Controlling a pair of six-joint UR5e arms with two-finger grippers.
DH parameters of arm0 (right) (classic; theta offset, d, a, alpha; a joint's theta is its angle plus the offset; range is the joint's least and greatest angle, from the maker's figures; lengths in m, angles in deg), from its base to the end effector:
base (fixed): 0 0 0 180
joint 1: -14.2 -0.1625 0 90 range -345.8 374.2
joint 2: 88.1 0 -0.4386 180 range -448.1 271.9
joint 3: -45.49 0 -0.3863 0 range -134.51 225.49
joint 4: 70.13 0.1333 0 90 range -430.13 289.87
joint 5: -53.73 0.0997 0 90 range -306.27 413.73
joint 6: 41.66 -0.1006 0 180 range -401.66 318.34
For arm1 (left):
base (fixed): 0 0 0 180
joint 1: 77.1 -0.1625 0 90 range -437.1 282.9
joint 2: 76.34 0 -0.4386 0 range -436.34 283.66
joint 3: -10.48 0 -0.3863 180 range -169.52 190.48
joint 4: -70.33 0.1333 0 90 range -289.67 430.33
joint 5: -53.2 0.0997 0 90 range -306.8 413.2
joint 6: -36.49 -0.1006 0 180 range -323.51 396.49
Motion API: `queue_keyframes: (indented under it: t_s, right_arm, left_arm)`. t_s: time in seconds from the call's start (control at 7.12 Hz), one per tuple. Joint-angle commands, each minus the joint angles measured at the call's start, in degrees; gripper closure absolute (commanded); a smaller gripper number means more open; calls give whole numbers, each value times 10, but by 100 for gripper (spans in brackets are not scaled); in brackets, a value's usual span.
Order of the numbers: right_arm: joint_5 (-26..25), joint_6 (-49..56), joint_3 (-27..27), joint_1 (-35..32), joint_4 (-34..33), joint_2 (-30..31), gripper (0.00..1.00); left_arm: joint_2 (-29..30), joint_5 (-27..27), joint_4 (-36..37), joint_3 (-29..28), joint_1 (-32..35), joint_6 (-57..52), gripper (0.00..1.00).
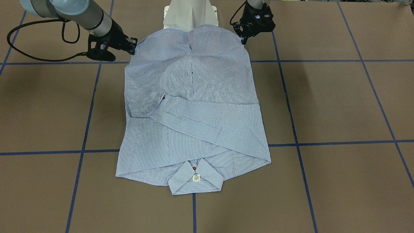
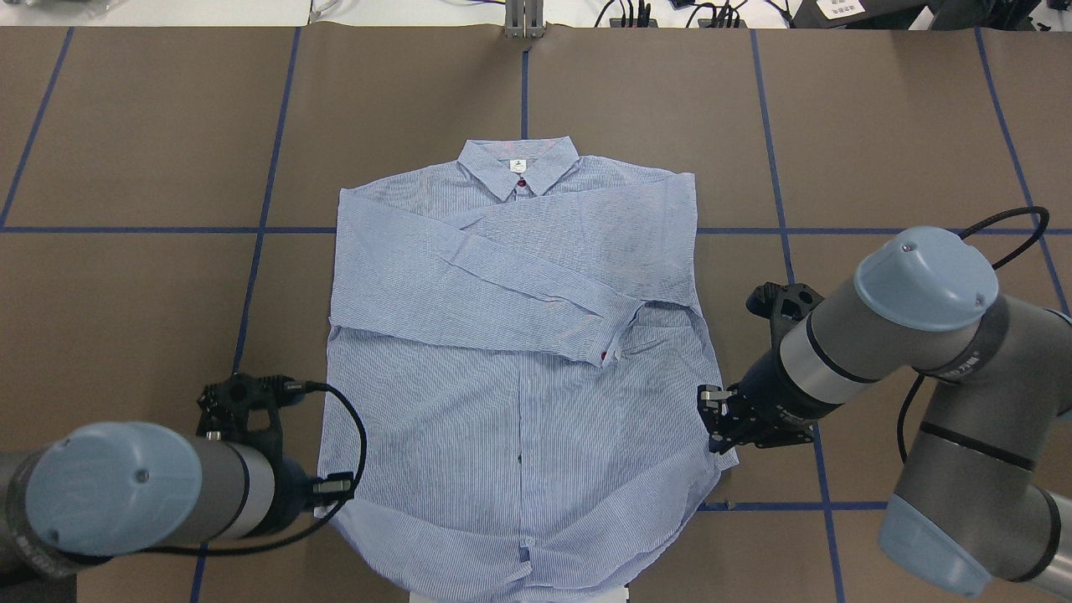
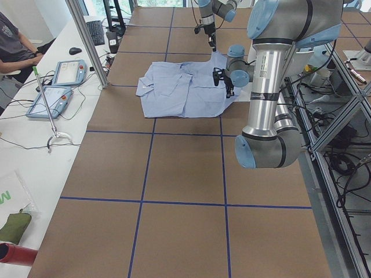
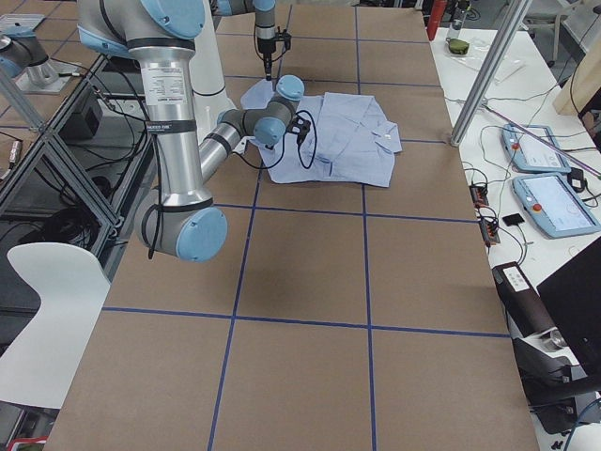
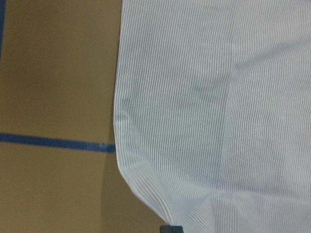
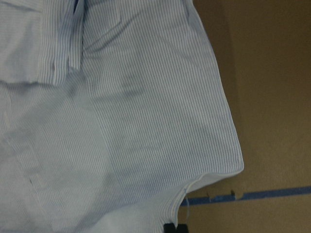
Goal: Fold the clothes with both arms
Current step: 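Lift the hem with both grippers and carry it toward the collar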
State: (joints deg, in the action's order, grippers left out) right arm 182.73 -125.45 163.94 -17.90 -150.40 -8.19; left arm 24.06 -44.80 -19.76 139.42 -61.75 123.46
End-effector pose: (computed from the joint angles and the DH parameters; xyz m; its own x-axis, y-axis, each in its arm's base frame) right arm -0.3895 -0.3270 0.3313 0.5622 0.2534 0.7872 0.0460 0.9408 -0.3357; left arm 0.4230 -0.2398 0.2899 0.6348 -0.1200 -0.7633 0.1268 0.9907 -0.0502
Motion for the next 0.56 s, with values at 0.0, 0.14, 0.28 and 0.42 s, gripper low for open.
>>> queue_keyframes:
  t_s: [0.0, 0.14, 0.28, 0.42]
  right_arm:
    - [-7, 38, -43, -47, 1, -18, 100]
    - [-7, 38, -79, -72, 1, -56, 100]
    - [-8, 38, -130, -100, 2, -107, 100]
    - [-8, 39, -179, -129, 1, -156, 100]
  left_arm:
    - [27, -28, -3, -60, 83, -69, 100]
    - [68, -30, -3, -99, 108, -78, 100]
    - [102, -30, -5, -137, 131, -84, 100]
    - [117, -30, -5, -150, 156, -110, 100]
